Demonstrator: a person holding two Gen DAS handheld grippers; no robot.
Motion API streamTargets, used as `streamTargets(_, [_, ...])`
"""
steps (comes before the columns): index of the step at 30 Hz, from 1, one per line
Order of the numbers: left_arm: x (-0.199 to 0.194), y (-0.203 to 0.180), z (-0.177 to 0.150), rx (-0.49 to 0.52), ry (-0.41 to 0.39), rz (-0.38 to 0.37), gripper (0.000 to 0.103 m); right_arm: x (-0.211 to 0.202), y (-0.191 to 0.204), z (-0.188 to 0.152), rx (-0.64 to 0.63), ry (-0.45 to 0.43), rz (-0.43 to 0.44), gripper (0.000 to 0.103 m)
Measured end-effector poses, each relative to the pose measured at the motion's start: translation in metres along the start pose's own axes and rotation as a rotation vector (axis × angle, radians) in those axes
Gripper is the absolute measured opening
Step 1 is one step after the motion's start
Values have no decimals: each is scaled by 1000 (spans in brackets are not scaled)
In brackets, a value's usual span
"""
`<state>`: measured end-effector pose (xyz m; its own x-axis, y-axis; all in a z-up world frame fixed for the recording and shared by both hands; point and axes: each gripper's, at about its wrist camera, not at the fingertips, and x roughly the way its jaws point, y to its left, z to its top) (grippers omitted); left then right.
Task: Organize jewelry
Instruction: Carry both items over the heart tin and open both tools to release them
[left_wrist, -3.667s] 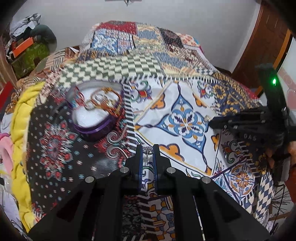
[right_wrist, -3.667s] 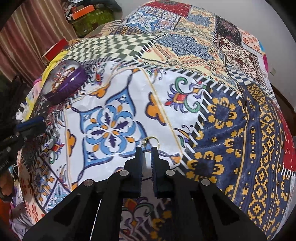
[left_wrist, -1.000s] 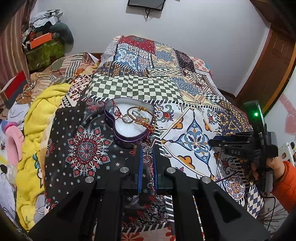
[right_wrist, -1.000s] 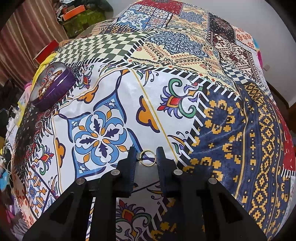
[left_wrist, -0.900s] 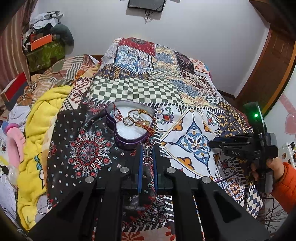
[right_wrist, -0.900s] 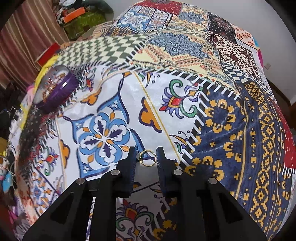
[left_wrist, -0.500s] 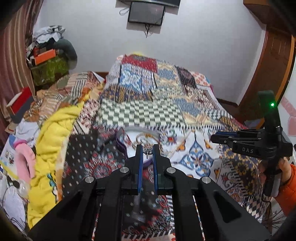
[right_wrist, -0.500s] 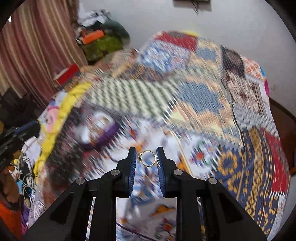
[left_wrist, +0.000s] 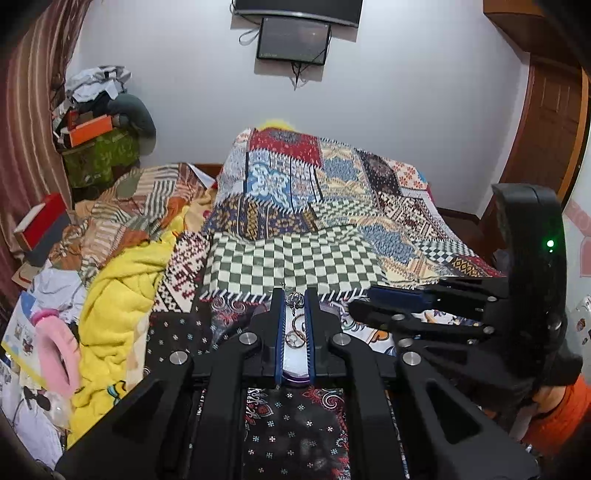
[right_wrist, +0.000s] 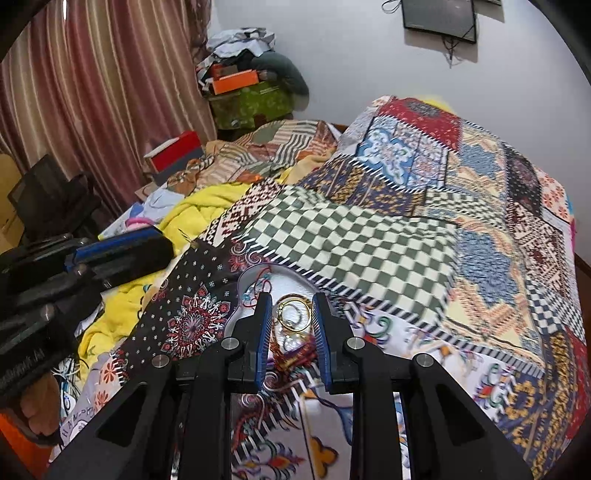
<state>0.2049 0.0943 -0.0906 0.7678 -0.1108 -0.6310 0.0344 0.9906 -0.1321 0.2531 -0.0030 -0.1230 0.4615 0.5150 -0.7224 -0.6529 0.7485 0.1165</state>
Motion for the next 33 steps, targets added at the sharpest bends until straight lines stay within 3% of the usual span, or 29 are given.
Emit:
streamTargets(10, [51,8,-23,-31,125,-41,8,38,3,-12,-36,85,-4,20])
streamTargets(20, [67,6,-22,-39,158,-63,8,45,3,-15,-60,118,-1,21])
streamTargets(24, [67,10,-19,-57,173,-67,8,42,6,-15,-75,122,-11,34])
streamTargets(25, [66,11,-18,-62,173,-68,8,40,6,-15,-74,118,-28,40])
streamTargets(33, [21,17,2,-85,77,-33,9,-11,-6,-3,-6,23,-47,40])
